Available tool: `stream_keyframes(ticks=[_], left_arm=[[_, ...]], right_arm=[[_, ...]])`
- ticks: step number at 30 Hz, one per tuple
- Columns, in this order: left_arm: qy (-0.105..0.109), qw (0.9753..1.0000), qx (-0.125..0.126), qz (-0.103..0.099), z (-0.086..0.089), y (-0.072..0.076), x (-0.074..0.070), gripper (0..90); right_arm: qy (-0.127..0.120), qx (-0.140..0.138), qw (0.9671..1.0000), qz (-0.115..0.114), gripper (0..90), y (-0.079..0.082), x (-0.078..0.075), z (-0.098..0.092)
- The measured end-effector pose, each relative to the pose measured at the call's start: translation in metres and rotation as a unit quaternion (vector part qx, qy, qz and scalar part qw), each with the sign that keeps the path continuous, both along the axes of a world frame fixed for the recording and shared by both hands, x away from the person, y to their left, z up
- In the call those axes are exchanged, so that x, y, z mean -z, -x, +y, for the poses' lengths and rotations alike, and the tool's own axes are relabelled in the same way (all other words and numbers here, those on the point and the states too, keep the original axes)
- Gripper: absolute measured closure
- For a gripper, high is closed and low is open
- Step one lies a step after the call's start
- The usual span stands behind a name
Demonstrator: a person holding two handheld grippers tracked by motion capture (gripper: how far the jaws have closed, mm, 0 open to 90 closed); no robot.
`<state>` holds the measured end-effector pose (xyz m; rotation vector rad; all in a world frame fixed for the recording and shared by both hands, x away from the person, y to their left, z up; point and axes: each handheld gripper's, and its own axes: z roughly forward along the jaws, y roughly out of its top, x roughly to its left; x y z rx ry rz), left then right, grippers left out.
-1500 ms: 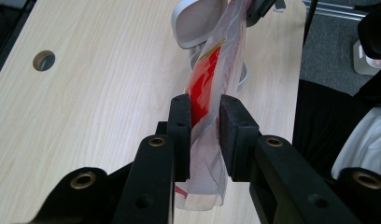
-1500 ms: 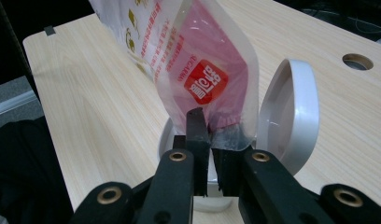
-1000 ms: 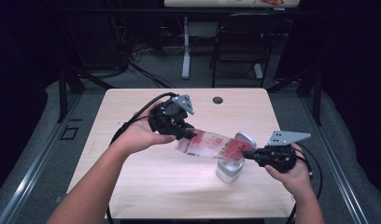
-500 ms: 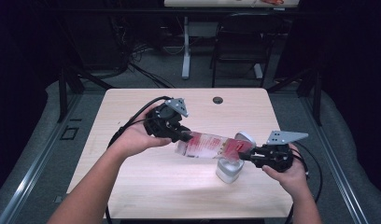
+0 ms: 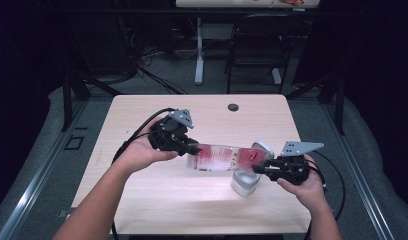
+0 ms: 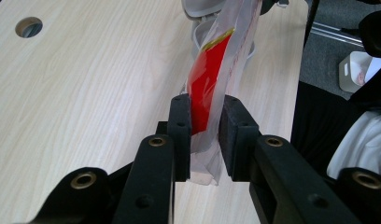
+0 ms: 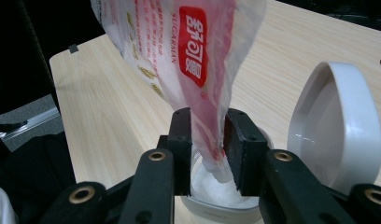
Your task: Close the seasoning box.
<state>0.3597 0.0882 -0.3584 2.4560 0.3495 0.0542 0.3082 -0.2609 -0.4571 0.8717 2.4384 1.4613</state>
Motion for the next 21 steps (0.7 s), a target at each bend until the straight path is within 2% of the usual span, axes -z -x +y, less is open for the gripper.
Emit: stream_keyframes(ticks=[9,21], left_arm=[[-0.001,1.0,-0.002,0.006,0.005,0.0,0.01,75.4],[-0.005,0.9999,-0.007,0.015,0.009,0.0,0.023,74.9]], right_arm=[[0.009,0.002,0.9999,0.009,74.4,-0.002,0.005,0.0],[0.004,-0.004,0.9999,0.014,78.7,-0.002,0.005,0.0]])
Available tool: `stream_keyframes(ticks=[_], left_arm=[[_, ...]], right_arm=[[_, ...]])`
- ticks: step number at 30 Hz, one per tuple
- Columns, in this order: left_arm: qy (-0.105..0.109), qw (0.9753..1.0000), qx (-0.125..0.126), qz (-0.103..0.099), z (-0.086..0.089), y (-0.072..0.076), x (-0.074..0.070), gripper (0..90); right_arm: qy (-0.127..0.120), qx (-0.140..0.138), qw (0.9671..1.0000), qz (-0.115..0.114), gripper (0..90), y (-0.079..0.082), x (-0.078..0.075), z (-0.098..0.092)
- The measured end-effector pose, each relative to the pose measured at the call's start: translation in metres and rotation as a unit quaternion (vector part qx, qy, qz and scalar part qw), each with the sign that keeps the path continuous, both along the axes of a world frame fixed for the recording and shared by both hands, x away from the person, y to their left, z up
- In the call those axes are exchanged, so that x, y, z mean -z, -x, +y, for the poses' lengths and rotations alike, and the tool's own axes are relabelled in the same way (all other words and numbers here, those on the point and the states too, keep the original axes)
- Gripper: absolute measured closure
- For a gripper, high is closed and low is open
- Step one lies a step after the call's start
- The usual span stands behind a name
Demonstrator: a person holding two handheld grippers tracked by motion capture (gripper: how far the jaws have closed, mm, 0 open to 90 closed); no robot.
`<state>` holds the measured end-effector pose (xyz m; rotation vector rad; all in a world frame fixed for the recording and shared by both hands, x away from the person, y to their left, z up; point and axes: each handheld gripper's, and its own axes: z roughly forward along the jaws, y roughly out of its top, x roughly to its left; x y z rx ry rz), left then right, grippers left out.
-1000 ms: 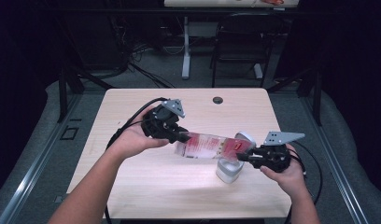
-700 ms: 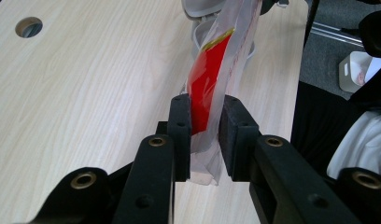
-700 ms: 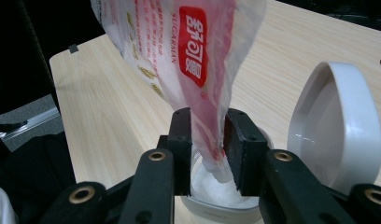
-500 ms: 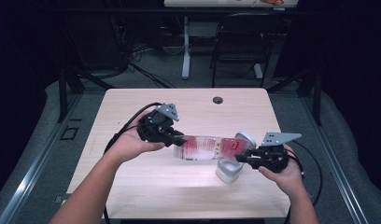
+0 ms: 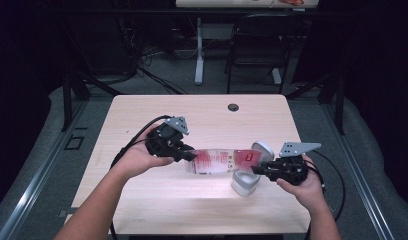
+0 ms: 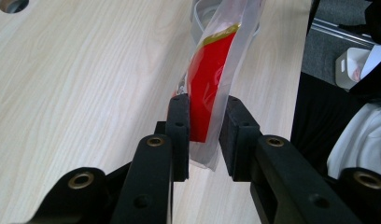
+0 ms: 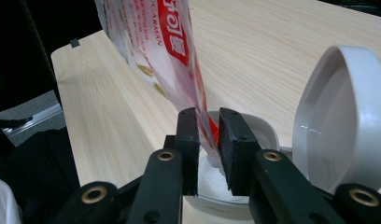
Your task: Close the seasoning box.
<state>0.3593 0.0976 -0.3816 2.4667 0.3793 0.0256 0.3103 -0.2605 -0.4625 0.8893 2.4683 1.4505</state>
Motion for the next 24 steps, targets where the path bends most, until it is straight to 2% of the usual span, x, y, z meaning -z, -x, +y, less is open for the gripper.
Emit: stream_keyframes(ticks=[8,24], left_arm=[[-0.005,1.0,-0.001,0.001,0.003,0.001,0.005,74.4],[-0.005,0.9998,-0.016,0.015,0.014,0.001,0.03,73.5]], right_arm=[[0.002,-0.012,0.9999,0.0,82.7,0.001,-0.001,0.0],[-0.015,-0.025,0.9993,-0.024,89.3,0.006,-0.008,0.006]])
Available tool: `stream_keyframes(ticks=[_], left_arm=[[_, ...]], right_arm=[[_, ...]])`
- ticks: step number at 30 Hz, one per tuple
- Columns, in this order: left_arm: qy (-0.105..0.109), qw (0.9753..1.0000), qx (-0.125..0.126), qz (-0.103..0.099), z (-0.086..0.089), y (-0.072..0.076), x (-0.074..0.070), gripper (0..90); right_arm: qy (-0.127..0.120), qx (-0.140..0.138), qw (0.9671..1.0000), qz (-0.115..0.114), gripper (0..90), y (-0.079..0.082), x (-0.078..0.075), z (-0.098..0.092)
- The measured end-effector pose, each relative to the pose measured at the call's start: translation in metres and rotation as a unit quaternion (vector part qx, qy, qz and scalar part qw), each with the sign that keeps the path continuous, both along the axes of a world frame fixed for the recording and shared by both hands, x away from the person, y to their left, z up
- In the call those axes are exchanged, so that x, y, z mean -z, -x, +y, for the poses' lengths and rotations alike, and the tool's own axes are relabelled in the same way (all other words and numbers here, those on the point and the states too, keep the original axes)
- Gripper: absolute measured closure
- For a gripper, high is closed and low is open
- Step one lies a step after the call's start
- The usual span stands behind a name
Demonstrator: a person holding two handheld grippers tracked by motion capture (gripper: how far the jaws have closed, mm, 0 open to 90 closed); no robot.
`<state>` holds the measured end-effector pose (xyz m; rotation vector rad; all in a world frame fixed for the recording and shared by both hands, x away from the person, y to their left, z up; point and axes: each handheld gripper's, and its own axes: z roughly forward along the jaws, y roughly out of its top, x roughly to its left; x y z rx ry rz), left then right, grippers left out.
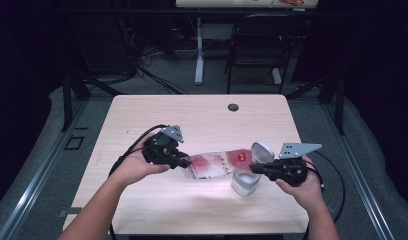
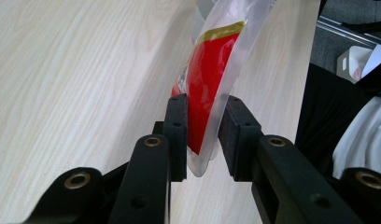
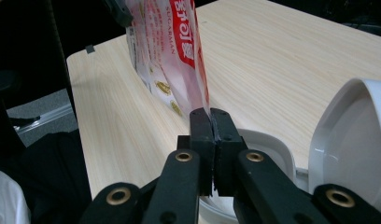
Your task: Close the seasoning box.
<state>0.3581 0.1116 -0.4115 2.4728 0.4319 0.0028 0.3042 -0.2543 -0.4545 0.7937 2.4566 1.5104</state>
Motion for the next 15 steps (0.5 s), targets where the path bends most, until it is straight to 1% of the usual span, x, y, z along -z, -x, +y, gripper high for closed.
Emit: stream_keyframes(ticks=[4,6,11,15], left_arm=[[0.0,1.0,-0.004,0.003,0.002,0.0,0.005,73.1],[-0.002,1.0,-0.006,0.003,0.003,0.0,0.008,73.0],[0.003,0.9999,-0.012,0.011,0.007,-0.001,0.016,72.9],[0.007,0.9997,-0.011,0.02,0.01,-0.002,0.021,72.9]], right_arm=[[-0.008,0.001,0.9999,-0.008,89.8,0.001,-0.001,0.001],[-0.008,0.0,0.9999,-0.012,90.0,0.002,-0.002,0.002],[-0.008,0.0,0.9997,-0.023,90.0,0.003,-0.004,0.008],[-0.009,-0.001,0.9996,-0.029,90.0,0.004,-0.006,0.011]])
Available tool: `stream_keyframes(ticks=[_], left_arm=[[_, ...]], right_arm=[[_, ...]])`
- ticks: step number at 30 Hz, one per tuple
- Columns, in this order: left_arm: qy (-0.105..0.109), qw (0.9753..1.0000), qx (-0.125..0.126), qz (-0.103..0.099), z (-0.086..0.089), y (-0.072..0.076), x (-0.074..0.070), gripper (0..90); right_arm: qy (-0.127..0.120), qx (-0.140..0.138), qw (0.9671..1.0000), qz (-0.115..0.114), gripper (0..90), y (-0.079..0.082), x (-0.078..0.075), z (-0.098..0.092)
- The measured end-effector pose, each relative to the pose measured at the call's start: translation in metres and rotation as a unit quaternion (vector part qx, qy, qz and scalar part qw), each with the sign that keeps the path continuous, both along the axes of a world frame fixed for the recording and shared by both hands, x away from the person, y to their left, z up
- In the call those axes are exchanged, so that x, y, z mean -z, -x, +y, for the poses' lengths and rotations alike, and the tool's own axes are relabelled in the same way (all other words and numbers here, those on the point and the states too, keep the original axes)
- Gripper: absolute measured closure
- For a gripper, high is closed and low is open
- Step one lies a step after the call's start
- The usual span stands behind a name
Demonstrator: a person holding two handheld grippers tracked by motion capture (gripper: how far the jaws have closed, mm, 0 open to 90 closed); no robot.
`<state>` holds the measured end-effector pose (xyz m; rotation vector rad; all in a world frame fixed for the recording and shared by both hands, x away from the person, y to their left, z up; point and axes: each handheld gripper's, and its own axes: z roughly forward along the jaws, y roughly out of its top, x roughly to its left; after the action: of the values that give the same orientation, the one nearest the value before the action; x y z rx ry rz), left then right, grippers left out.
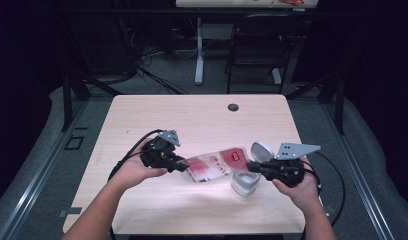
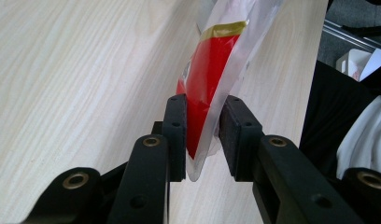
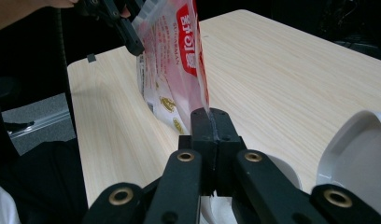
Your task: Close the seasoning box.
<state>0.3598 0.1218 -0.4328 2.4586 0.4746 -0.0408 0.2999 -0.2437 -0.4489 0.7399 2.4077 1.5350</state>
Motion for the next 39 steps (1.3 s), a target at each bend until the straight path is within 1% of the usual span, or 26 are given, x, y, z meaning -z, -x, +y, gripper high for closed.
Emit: stream_keyframes(ticks=[2,4,8,12,17,20,23,24,28,35,39], left_arm=[[0.001,1.0,-0.002,0.001,0.001,0.001,0.002,72.9],[0.003,1.0,-0.002,0.001,0.003,0.001,0.004,72.9],[0.006,1.0,-0.003,0.001,0.005,0.002,0.006,72.8],[0.01,0.9999,-0.007,0.0,0.008,0.003,0.008,72.8],[0.018,0.9998,-0.011,-0.001,0.013,0.004,0.012,72.7],[0.018,0.9997,-0.014,-0.003,0.014,0.005,0.014,72.5],[0.024,0.9995,-0.021,-0.001,0.016,0.005,0.016,72.5],[0.025,0.9995,-0.02,-0.002,0.018,0.005,0.017,72.4],[0.033,0.9991,-0.027,-0.001,0.02,0.006,0.022,72.3],[0.034,0.9989,-0.032,-0.004,0.023,0.006,0.028,72.0],[0.038,0.9986,-0.035,-0.005,0.026,0.007,0.029,71.9]], right_arm=[[-0.003,-0.001,1.0,-0.004,90.0,0.001,-0.002,0.001],[-0.014,-0.002,0.9999,-0.008,90.0,0.002,-0.003,0.003],[-0.026,-0.001,0.9996,-0.012,90.0,0.002,-0.005,0.004],[-0.044,-0.001,0.999,-0.012,90.0,0.001,-0.006,0.006],[-0.06,-0.006,0.9981,-0.013,90.0,-0.002,-0.01,0.009],[-0.063,-0.008,0.9978,-0.016,90.0,-0.003,-0.014,0.013],[-0.057,-0.013,0.9981,-0.019,90.0,-0.005,-0.018,0.017],[-0.051,-0.014,0.9984,-0.02,90.0,-0.006,-0.02,0.018],[-0.039,-0.016,0.9988,-0.025,90.0,-0.008,-0.027,0.024],[-0.027,-0.02,0.999,-0.031,90.0,-0.011,-0.037,0.036],[-0.023,-0.021,0.9989,-0.034,90.0,-0.012,-0.042,0.041]])
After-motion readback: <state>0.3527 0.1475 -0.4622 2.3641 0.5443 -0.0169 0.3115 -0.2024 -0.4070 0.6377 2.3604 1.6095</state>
